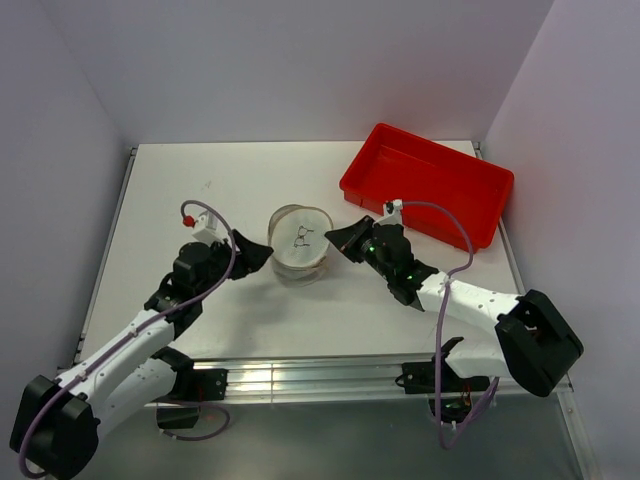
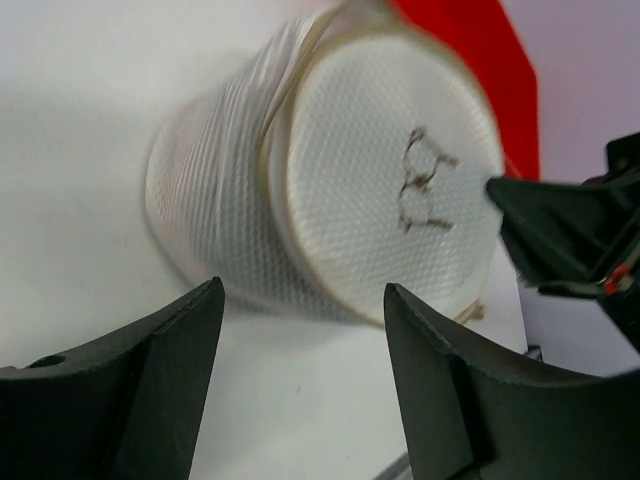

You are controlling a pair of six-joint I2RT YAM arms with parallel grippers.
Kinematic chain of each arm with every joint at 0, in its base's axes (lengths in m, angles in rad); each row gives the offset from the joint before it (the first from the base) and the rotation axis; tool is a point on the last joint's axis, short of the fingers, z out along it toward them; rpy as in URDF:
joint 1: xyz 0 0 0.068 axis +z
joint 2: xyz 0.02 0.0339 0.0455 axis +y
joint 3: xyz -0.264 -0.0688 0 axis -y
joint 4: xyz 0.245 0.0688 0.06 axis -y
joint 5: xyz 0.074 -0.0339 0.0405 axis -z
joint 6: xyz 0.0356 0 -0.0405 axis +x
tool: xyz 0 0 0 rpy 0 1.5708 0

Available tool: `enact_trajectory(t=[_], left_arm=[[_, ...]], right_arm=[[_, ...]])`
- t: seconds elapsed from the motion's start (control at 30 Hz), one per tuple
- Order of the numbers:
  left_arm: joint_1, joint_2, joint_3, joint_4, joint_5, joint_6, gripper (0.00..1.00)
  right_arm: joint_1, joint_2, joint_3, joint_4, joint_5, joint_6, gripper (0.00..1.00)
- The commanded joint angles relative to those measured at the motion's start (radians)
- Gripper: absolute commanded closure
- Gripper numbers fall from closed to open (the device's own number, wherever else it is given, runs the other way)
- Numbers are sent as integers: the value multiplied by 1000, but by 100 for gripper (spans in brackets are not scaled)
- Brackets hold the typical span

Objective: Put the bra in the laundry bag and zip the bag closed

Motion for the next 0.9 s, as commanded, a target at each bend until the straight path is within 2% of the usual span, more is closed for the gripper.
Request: enact_trajectory(t=[0.0, 0.17, 0.43, 0.53, 0.57, 0.6, 0.63, 0.7, 0.73, 0.8, 0.87], left_arm=[[1, 4, -54, 75, 109, -89, 30], [1, 62, -57, 216, 119, -111, 46], [1, 209, -54, 386, 147, -112, 61], [1, 261, -27, 409, 158, -103, 77], [3, 269, -12, 411, 162, -103, 90], [1, 270, -5, 411, 159, -102, 98], [1, 267, 1, 409, 155, -99, 100], [3, 254, 15, 408, 153, -96, 100], [1, 249, 19, 409, 158, -89, 100], [1, 234, 25, 417, 164, -88, 100], [1, 225, 22, 438, 168, -85, 100]], right_arm=[[1, 10, -3, 67, 21, 9, 100], [1, 19, -2, 69, 9, 8, 100], [1, 27, -5, 69, -2, 6, 100], [-2, 24, -5, 67, -4, 6, 99], [-4, 21, -7, 63, -2, 5, 99], [-4, 18, -8, 63, -1, 3, 98], [-4, 11, -10, 63, -1, -1, 96], [-5, 8, -10, 48, -7, -18, 89], [-7, 10, -8, 43, -13, -26, 78], [-8, 16, 0, 23, -48, -56, 63], [-8, 22, -2, 2, -63, -70, 43]])
